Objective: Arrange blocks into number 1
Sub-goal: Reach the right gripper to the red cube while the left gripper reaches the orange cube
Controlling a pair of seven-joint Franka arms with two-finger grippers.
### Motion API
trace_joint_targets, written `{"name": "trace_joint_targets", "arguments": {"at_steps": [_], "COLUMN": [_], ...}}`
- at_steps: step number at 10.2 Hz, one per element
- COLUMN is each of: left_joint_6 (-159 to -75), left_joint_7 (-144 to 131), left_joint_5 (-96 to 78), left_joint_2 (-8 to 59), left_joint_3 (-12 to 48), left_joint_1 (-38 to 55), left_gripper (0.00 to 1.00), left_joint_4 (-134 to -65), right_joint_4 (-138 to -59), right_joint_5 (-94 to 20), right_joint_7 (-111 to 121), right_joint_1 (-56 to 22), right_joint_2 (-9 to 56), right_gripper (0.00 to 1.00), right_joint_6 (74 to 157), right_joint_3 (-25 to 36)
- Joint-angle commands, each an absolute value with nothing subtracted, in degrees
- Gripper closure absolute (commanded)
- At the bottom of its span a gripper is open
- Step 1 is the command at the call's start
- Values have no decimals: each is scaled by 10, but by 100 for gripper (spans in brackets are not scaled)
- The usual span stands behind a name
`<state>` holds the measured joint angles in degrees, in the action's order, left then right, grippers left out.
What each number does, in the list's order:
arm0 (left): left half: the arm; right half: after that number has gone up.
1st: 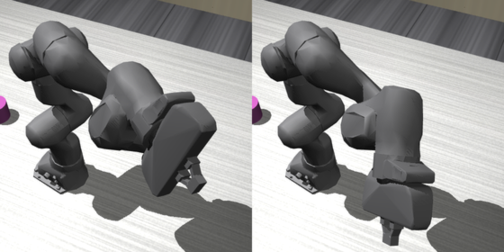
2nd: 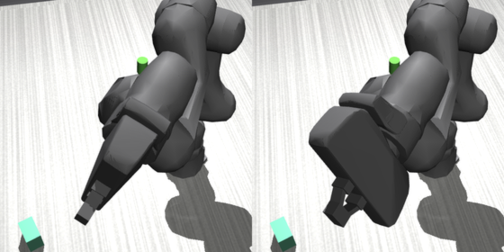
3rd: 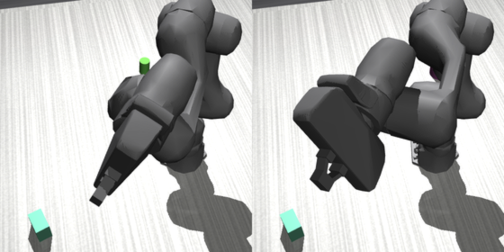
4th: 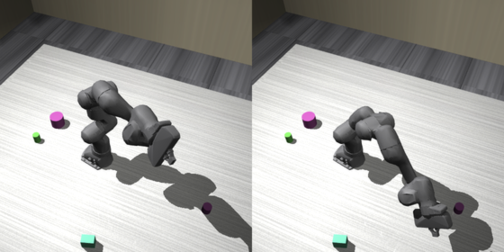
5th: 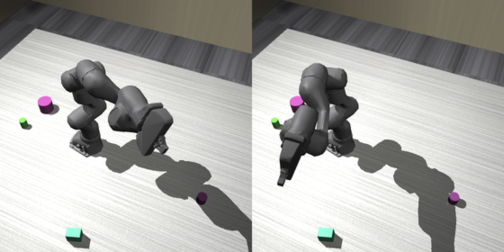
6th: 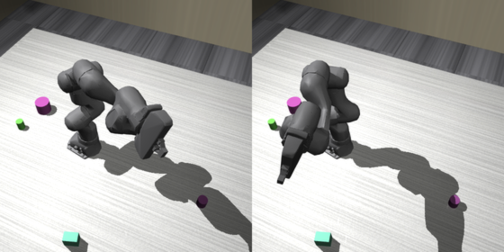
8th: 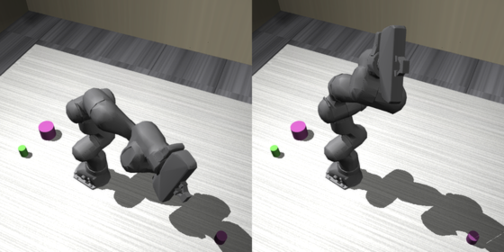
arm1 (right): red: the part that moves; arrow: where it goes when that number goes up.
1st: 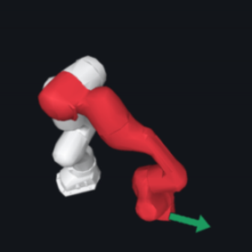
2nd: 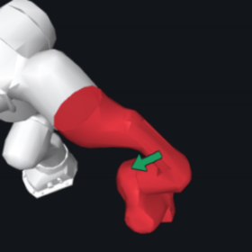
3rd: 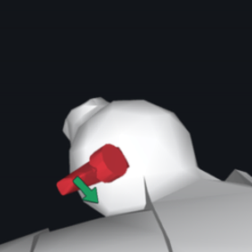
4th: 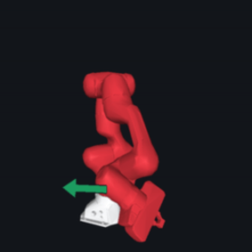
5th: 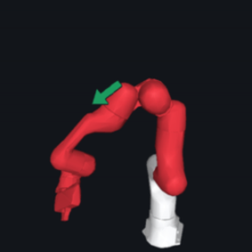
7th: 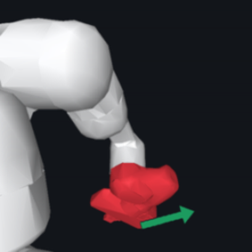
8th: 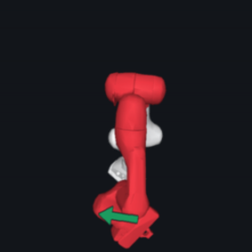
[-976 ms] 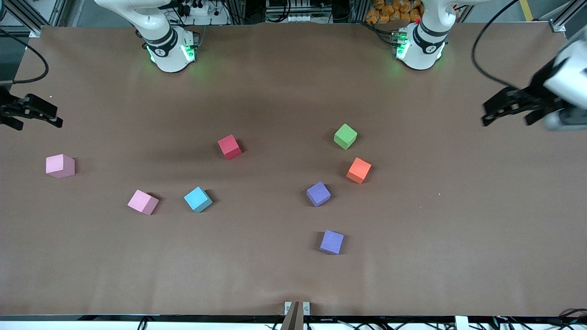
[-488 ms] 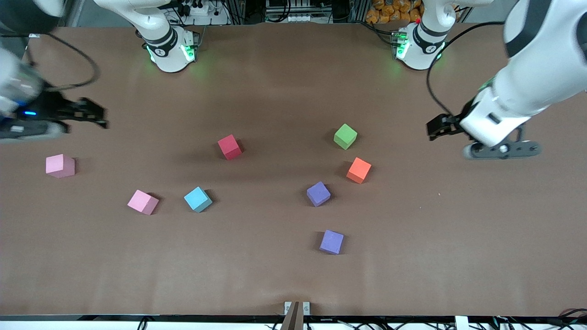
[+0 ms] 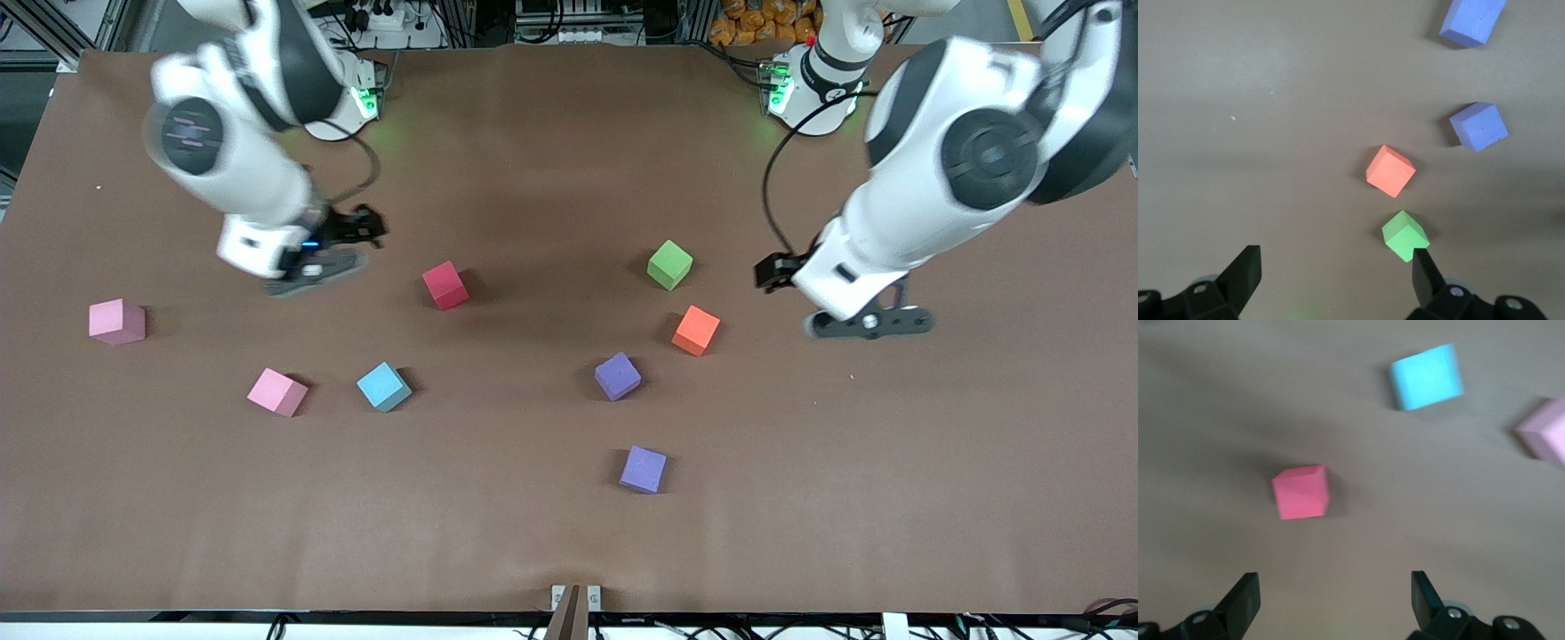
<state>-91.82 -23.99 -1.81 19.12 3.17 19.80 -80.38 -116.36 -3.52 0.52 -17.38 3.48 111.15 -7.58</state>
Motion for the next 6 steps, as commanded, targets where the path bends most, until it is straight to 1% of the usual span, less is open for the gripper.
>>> {"name": "trace_joint_targets", "arguments": {"at_steps": [1,2,3,6], "left_joint_6": [-941,-953,-963,-981], "left_joint_7": [-250,-253,-264,-261], "left_joint_5": [-25,-25,-25,-27], "left_joint_2": [229,245,256,284], "left_joint_3": [26,26,26,26], "left_joint_1": [210,217,221,228], "left_gripper": [0,0,0,0], "left_joint_4": [-795,-796,-795,-795], "right_joint_4": [-1163,-1175,-1192,-1199], "right_joint_5": [-40,-39,-35,1], "right_joint_7": [11,-3,-4,-5], "right_joint_1": [-232,-250,-250,-252], "right_joint_2": [106,120,122,150], "right_gripper": [0,0,0,0], "right_joint_6": [1163,1190,1213,1230], "right_joint_3": [-74,-73,-73,-73]}}
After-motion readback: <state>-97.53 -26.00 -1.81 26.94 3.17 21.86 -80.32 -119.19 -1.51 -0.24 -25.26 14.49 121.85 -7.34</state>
